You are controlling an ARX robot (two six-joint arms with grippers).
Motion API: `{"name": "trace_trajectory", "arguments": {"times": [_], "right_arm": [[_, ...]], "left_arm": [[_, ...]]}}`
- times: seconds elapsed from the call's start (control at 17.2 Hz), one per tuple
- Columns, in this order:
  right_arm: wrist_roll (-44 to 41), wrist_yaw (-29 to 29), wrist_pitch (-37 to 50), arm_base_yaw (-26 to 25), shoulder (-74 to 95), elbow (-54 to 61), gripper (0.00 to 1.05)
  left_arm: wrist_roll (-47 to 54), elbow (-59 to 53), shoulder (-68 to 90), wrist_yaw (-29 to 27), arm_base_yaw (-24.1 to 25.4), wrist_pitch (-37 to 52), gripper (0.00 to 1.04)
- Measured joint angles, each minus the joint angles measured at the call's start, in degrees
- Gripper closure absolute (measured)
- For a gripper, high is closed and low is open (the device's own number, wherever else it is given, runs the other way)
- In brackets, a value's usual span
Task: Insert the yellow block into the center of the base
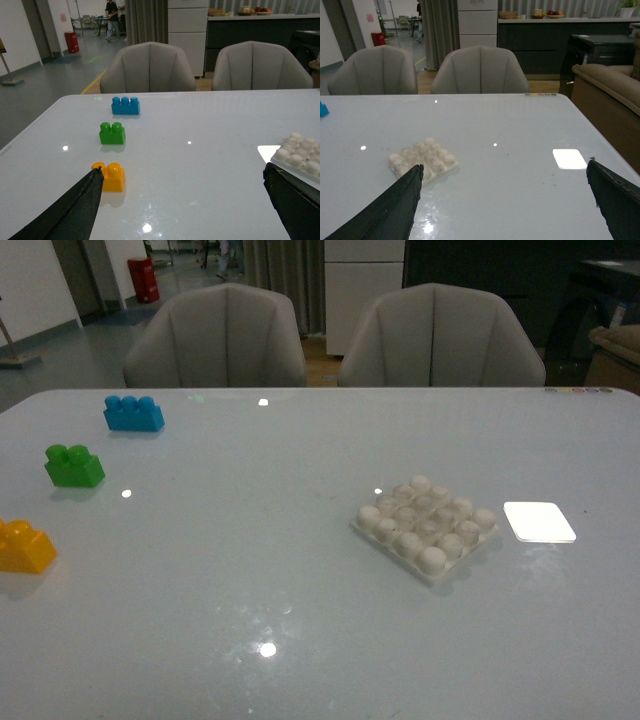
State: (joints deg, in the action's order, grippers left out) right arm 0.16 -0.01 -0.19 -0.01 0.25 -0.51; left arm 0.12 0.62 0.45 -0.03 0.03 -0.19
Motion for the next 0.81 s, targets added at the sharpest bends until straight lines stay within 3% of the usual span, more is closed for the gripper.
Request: {"name": "trace_trajectory", "arguments": {"times": [0.75, 0.81], "right_arm": [[0.0, 0.0, 0.0, 0.0, 0.0, 0.0, 0.06], [0.0, 1.9, -1.1, 0.5, 0.4, -0.2, 0.06]], "left_arm": [[0.0, 0.0, 0.0, 0.0, 0.0, 0.0, 0.07], [0.0, 0.0, 0.0, 0.0, 0.0, 0.0, 0.07]]}}
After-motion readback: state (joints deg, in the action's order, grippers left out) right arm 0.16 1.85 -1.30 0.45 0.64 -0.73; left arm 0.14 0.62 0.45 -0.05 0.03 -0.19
